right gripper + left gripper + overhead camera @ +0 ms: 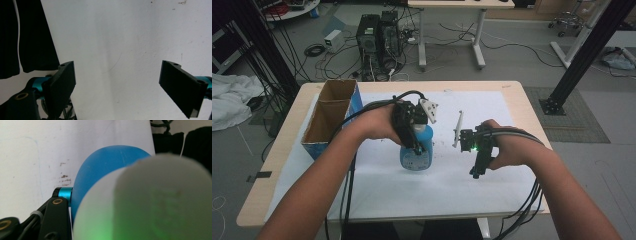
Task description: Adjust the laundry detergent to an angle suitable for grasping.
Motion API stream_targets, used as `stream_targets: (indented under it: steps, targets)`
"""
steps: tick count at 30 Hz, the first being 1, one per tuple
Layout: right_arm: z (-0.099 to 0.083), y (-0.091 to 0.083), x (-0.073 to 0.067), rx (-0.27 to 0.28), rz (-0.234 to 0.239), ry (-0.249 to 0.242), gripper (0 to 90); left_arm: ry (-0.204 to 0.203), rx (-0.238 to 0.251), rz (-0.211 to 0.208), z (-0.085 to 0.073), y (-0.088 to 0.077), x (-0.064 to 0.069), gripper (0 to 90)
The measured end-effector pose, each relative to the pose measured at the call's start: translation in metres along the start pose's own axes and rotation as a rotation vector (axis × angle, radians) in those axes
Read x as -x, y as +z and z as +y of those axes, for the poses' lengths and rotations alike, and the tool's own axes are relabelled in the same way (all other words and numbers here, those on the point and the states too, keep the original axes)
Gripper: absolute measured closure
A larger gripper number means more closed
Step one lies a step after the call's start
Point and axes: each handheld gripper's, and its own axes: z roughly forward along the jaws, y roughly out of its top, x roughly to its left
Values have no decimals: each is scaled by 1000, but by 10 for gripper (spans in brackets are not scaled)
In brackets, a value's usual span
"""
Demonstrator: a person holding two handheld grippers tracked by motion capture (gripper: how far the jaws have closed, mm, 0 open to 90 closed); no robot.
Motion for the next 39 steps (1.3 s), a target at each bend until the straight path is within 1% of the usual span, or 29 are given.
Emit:
stream_targets:
  steps: [1,2,3,4,5,6,7,9,11,12,13,14,15,17,21,24,25,28,32,33,34,35,36,37,38,39]
  targets:
    - [0,-1,0,-3,9,1,130,17,-3,-6,0,1,1,441]
    - [0,-1,0,-3,9,1,130,17,-3,-6,0,1,1,441]
    - [0,-1,-1,-1,13,1,130,32,-12,-16,1,4,2,441]
    - [0,-1,-1,-1,13,1,130,32,-12,-16,1,4,2,441]
    - [1,0,-2,-2,-1,11,130,42,-18,-19,2,5,3,441]
    - [1,1,-2,0,1,4,130,66,-27,-19,3,7,4,441]
    - [1,1,-2,1,5,2,130,66,-27,-19,3,7,4,441]
    - [1,2,-3,1,-2,3,130,98,-27,-28,2,10,5,441]
    - [1,2,-3,2,2,-1,130,98,-27,-28,2,10,5,441]
    - [1,2,-3,2,2,-1,130,125,-26,-41,1,11,5,441]
    - [1,2,-3,2,2,-1,130,125,-26,-41,1,11,5,441]
    - [2,1,-4,-2,13,-3,130,171,-25,-60,-2,12,6,441]
    - [1,1,-4,1,8,0,130,189,-24,-73,-3,13,6,441]
    - [1,1,-4,0,10,-1,130,214,-23,-81,-5,13,7,442]
    - [0,3,-4,-3,2,5,130,242,-12,-93,-8,16,8,441]
    - [0,3,-5,-5,8,4,130,260,-9,-113,-9,19,10,441]
    - [0,3,-5,-5,8,4,130,260,-9,-113,-9,19,10,441]
    - [0,2,-5,-1,6,-2,130,293,-2,-119,-10,21,12,442]
    - [1,2,-6,-5,10,-1,130,318,3,-136,-10,23,14,442]
    - [1,3,-7,-2,0,-4,130,319,0,-139,-10,24,14,442]
    - [1,3,-7,-2,0,-4,130,321,1,-141,-11,25,15,442]
    - [2,3,-7,-5,10,-1,130,330,-1,-142,-11,25,15,443]
    - [2,3,-8,-1,-3,1,130,333,0,-146,-12,27,15,443]
    - [3,4,-9,-1,-3,0,130,332,2,-150,-12,28,15,443]
    - [3,4,-9,-1,-3,0,130,342,1,-155,-13,30,16,443]
    - [3,4,-9,-4,9,-6,130,351,-1,-158,-13,31,16,443]
